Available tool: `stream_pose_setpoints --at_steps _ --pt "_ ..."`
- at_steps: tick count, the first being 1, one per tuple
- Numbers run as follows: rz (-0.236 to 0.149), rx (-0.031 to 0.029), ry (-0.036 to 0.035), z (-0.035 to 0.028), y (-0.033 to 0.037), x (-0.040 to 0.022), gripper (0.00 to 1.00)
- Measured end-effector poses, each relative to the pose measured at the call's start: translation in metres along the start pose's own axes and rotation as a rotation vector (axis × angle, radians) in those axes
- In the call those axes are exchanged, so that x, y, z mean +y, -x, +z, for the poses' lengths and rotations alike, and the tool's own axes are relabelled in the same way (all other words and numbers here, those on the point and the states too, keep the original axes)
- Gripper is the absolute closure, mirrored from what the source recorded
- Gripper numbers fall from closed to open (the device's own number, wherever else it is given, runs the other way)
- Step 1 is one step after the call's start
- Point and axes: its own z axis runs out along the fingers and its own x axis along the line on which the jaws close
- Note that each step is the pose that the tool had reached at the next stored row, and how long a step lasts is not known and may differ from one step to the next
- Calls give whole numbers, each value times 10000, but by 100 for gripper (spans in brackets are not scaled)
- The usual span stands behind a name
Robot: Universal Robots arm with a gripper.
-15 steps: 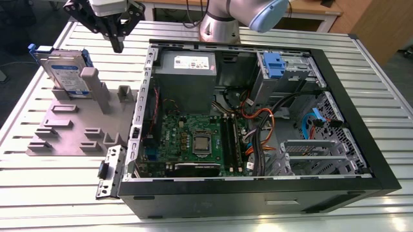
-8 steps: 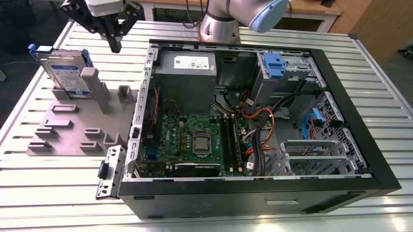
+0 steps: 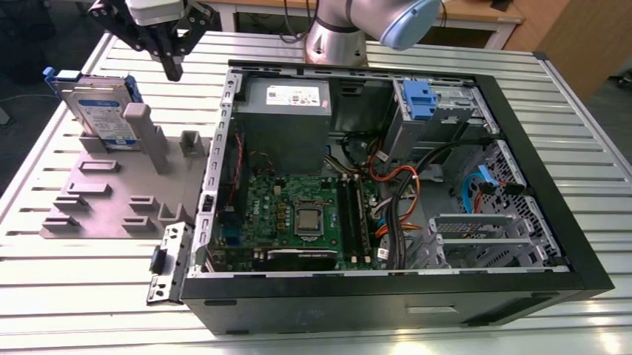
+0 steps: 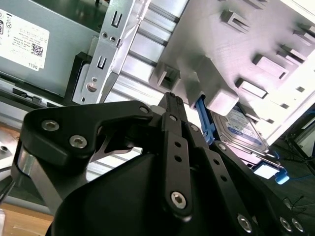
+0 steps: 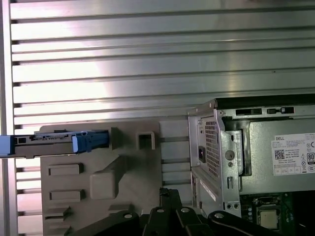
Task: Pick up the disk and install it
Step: 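Reach for the disk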
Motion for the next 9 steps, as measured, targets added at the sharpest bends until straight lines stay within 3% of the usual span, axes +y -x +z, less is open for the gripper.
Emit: stream_pose_setpoints --at_steps 9 --pt "0 1 1 8 -43 0 89"
